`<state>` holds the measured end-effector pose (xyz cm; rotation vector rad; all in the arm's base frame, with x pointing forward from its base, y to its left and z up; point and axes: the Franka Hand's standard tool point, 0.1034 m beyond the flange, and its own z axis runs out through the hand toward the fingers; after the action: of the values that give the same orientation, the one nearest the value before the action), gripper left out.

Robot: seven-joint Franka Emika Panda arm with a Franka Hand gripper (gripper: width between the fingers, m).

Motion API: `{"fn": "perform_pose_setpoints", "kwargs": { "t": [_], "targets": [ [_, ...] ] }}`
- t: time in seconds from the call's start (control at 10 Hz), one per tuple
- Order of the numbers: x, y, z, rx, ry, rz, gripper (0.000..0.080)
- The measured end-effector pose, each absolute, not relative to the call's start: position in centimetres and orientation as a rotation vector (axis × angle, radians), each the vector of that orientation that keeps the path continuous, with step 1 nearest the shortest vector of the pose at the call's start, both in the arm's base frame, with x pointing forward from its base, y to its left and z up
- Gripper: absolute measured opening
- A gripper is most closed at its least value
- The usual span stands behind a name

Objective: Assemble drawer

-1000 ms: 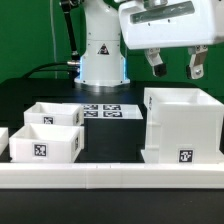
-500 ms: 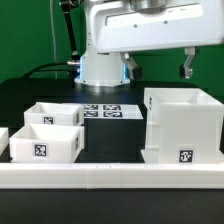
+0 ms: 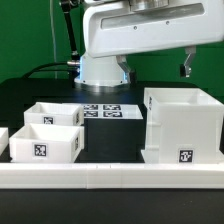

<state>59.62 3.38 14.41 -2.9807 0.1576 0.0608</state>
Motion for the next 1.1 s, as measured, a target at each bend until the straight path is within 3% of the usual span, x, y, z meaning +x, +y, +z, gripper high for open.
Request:
{"fn": "perform_pose_setpoints", "kwargs": {
  "t": [0.3,0.6,1.1],
  "targets": [
    [58.9,-2.1,13.3,-3.038,0.156,0.082,0.0648],
    [57.6,-6.0,10.8,-3.114,0.086,0.017,0.0648],
    [57.7,-5.9,10.5,-3.114,0.088,0.022,0.0648]
  ]
}}
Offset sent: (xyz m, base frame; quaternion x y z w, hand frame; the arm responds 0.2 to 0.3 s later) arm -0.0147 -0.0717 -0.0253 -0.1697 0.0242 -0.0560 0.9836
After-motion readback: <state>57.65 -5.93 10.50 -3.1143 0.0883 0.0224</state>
